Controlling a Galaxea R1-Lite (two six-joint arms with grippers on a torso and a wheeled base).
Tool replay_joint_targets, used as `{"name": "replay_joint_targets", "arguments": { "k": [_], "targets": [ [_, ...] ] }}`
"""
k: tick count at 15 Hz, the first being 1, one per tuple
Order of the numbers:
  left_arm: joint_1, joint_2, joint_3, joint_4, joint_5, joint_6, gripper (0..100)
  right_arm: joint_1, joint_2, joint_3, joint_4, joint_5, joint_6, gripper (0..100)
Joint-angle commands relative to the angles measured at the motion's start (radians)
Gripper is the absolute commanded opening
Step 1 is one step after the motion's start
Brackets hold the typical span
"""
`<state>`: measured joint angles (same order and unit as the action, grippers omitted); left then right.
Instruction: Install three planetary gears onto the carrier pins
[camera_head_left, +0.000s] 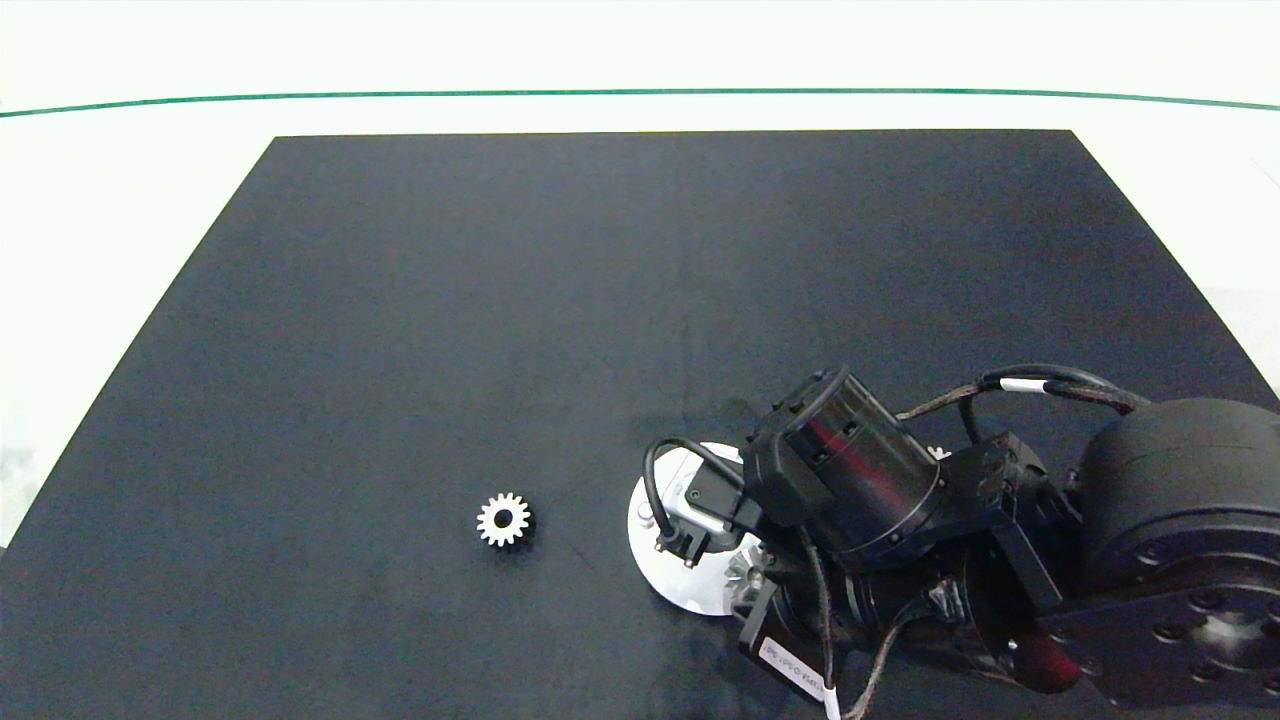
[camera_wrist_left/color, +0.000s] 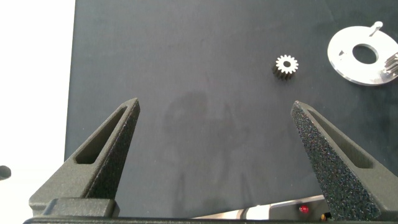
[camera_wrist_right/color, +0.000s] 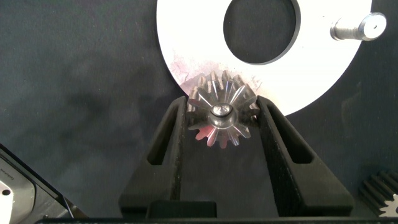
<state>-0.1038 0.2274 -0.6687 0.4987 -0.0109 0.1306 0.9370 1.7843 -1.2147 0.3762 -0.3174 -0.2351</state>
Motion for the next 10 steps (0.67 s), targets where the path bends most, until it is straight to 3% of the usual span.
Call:
{"name": "replay_joint_targets", "arguments": {
  "k": [1, 8, 10],
  "targets": [
    [0.0, 0.001, 0.0, 0.003, 0.0, 0.001, 100, 0.0, 0.001, 0.001, 0.003, -0.011, 0.005, 100],
    [0.0, 0.001, 0.0, 0.003, 0.0, 0.001, 100, 0.0, 0.0, 0.001, 0.003, -0.015, 0.007, 100],
    [0.0, 0.001, -0.002, 0.003, 0.0, 0.001, 100, 0.006, -0.124, 0.009, 0.01, -0.031, 0.002, 100]
  ]
}}
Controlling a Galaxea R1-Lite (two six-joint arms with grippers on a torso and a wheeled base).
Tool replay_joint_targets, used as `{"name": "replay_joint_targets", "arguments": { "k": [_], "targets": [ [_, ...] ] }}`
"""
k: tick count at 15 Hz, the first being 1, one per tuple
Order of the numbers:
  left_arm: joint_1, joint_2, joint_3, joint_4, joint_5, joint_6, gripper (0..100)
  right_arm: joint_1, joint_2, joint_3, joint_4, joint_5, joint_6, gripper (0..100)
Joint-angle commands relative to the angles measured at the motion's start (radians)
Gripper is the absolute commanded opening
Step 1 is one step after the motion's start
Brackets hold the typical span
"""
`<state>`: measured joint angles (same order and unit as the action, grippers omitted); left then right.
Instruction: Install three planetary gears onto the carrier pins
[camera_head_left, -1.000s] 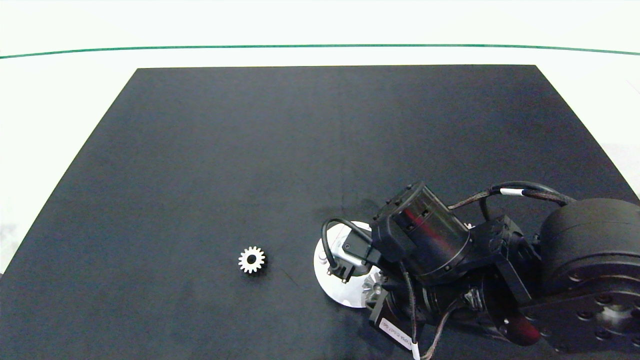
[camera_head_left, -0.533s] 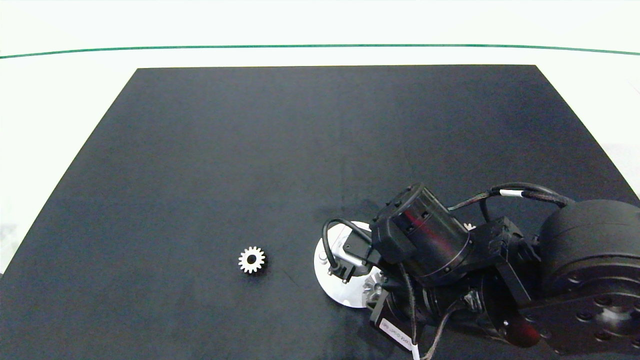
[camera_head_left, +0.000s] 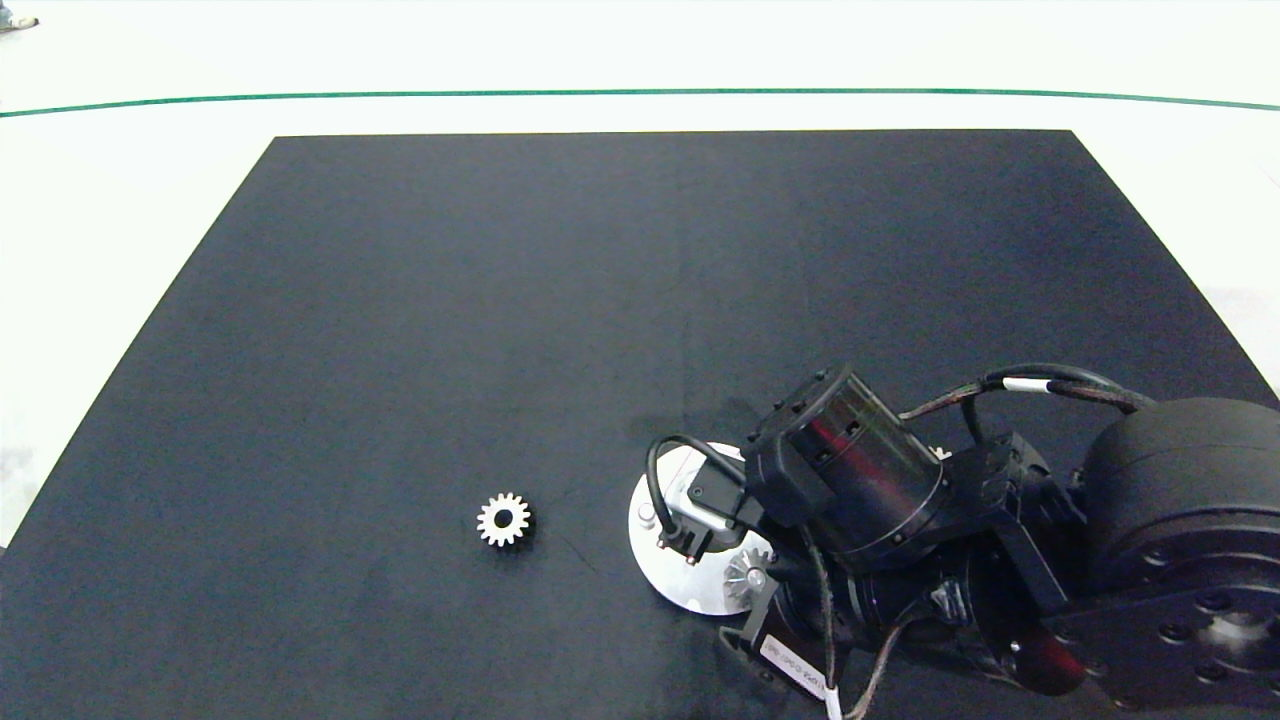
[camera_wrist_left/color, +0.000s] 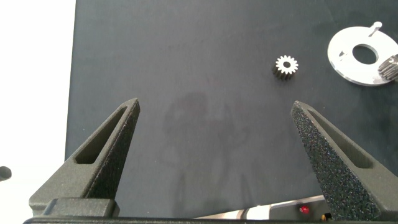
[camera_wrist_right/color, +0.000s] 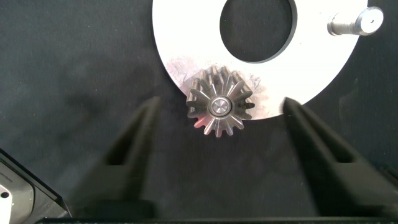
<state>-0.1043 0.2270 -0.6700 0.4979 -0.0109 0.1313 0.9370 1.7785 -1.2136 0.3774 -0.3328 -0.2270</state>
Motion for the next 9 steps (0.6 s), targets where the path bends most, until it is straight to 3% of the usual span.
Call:
{"name": "replay_joint_targets", "arguments": {
  "k": [1, 2, 5, 7, 9],
  "targets": [
    [-0.002, 0.002, -0.002, 0.004, 0.0, 0.001, 100, 0.0, -0.217, 0.009, 0.014, -0.026, -0.011, 100],
    [0.0, 0.002, 0.0, 0.004, 0.0, 0.001, 100, -0.015, -0.283, 0.022, 0.021, -0.026, -0.011, 100],
    [0.0, -0.003, 0.0, 0.004, 0.0, 0.001, 100, -0.176, -0.404, 0.134, 0.063, -0.019, -0.003, 100],
    [0.0, -0.012, 0.0, 0.004, -0.001, 0.002, 100, -0.363, -0.453, 0.217, 0.06, 0.055, 0.002, 100],
    [-0.002, -0.021, 0.0, 0.004, -0.001, 0.002, 100, -0.484, -0.478, 0.232, 0.06, 0.075, 0.011, 100]
  ]
}}
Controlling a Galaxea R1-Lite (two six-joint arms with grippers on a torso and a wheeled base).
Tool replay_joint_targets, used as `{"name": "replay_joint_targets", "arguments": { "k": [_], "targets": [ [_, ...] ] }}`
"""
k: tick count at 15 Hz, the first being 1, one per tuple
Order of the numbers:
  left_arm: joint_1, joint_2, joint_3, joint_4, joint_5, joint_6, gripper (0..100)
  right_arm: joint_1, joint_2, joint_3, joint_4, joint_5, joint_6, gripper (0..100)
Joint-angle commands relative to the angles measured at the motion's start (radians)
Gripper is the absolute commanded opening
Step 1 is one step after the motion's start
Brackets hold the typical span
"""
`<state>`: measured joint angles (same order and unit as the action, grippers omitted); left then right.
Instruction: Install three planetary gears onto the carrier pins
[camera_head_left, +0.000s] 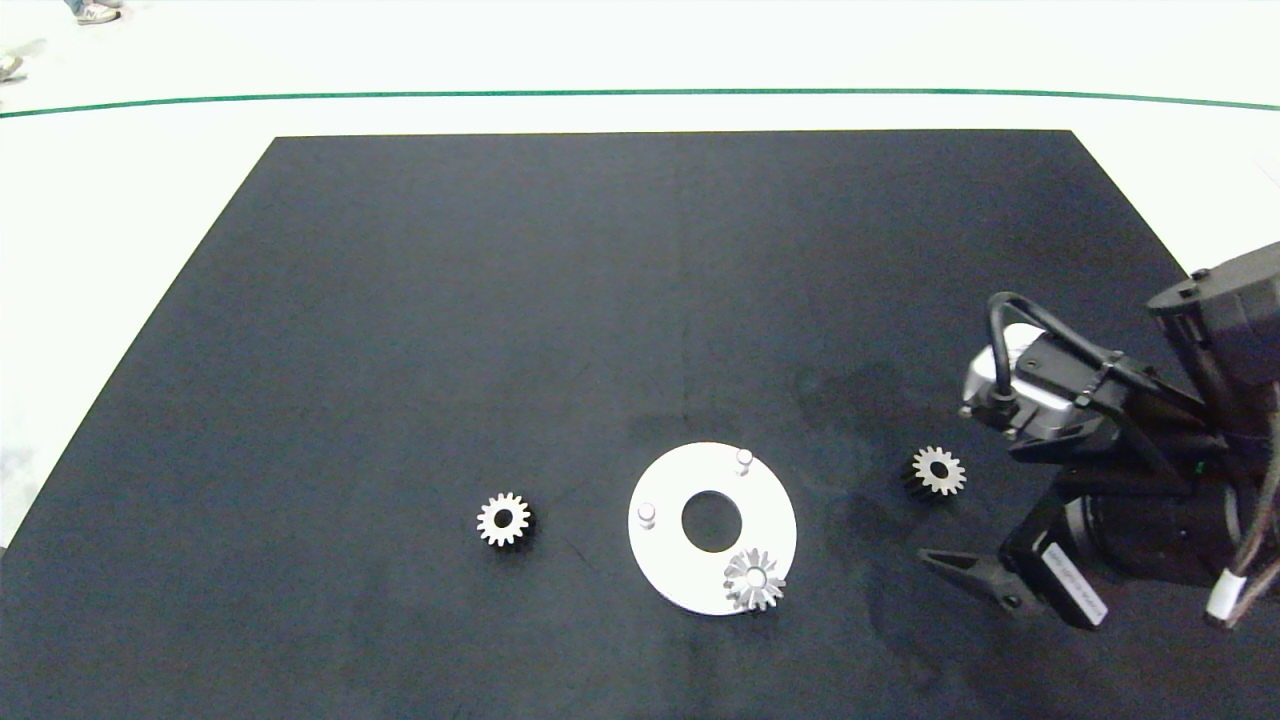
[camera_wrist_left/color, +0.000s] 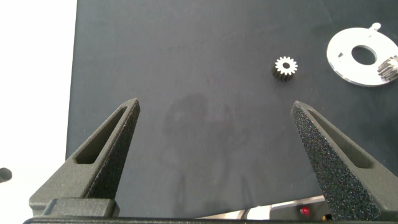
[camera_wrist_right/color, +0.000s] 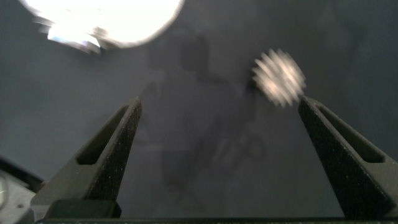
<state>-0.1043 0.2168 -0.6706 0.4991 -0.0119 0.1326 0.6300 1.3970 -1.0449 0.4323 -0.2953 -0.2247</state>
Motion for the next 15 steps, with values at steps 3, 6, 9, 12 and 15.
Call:
{"name": "replay_joint_targets", "arguments": {
  "k": [3, 6, 9, 12, 15],
  "targets": [
    [-0.002, -0.011, 0.0, 0.004, 0.0, 0.004, 100, -0.208, -0.128, 0.089, 0.005, 0.07, 0.03, 100],
    [0.001, -0.011, 0.0, 0.004, -0.02, 0.006, 100, -0.205, -0.084, 0.088, -0.02, 0.113, 0.041, 100],
    [0.001, -0.013, 0.0, 0.004, -0.022, 0.007, 100, -0.207, -0.003, 0.095, -0.096, 0.156, 0.084, 100],
    [0.003, -0.014, -0.001, 0.004, -0.022, 0.007, 100, -0.21, 0.051, 0.105, -0.156, 0.143, 0.077, 100],
    [0.003, -0.014, 0.0, 0.004, -0.022, 0.007, 100, -0.239, 0.086, 0.103, -0.178, 0.145, 0.077, 100]
  ]
}}
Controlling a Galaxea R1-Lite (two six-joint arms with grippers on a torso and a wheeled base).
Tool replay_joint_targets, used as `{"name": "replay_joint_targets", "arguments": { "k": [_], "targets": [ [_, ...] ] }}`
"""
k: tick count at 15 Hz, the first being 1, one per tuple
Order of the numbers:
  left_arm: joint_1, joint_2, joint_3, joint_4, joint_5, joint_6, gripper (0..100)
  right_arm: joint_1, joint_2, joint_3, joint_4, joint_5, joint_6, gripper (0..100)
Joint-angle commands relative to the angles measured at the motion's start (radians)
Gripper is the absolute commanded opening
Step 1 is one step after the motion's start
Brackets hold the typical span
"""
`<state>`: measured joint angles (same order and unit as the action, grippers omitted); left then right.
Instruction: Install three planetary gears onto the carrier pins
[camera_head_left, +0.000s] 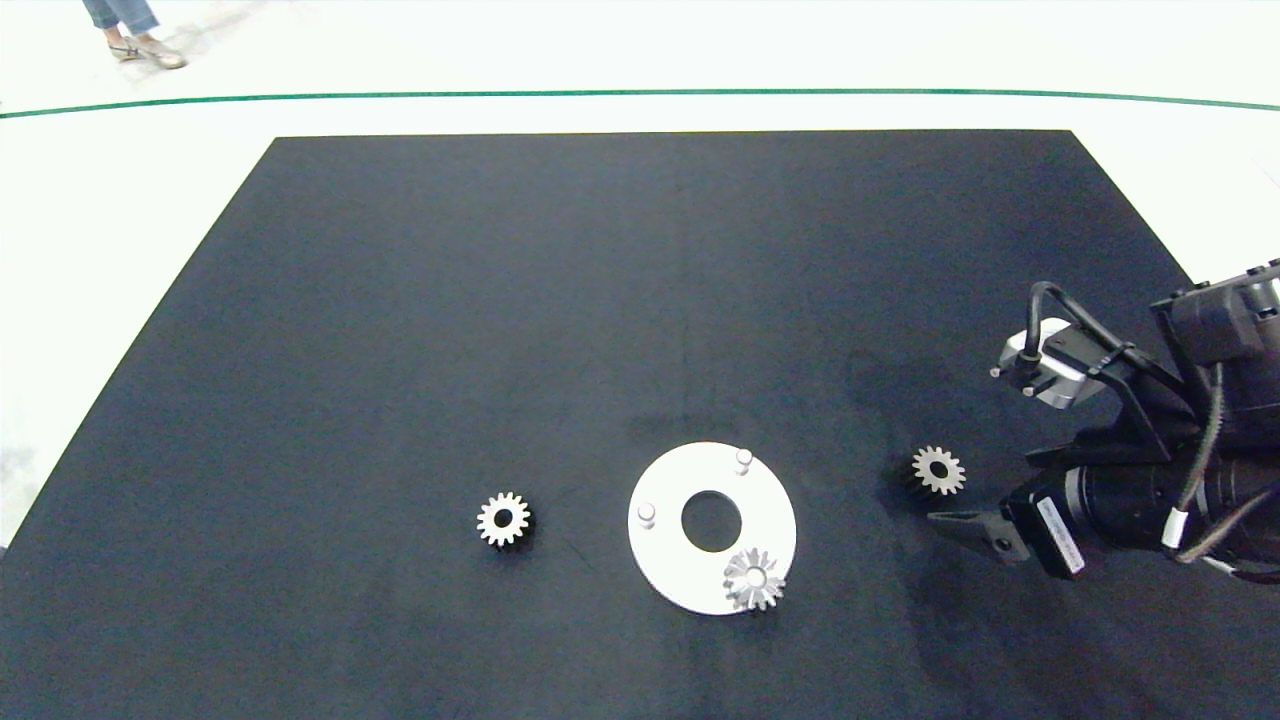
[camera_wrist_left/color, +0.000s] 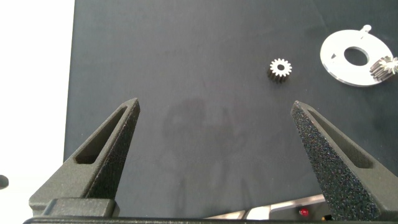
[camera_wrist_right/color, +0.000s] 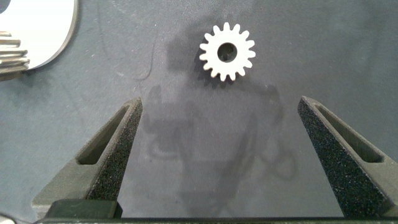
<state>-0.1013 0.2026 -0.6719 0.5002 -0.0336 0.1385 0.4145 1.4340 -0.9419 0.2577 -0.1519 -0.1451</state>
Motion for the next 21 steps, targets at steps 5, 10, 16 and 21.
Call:
{"name": "replay_joint_targets", "arguments": {
  "k": [5, 10, 16, 21],
  "targets": [
    [0.0, 0.0, 0.002, 0.003, 0.0, 0.001, 100, -0.036, 0.103, -0.008, -0.066, 0.009, -0.004, 100],
    [0.002, 0.0, 0.0, 0.003, 0.0, 0.001, 100, -0.033, 0.134, -0.011, -0.098, 0.009, -0.004, 100],
    [0.0, 0.0, 0.002, 0.003, 0.0, 0.001, 100, -0.031, 0.187, -0.009, -0.163, 0.011, -0.002, 92],
    [-0.002, 0.001, 0.002, 0.003, -0.002, 0.004, 100, -0.034, 0.184, -0.009, -0.161, 0.011, -0.004, 82]
  ]
}}
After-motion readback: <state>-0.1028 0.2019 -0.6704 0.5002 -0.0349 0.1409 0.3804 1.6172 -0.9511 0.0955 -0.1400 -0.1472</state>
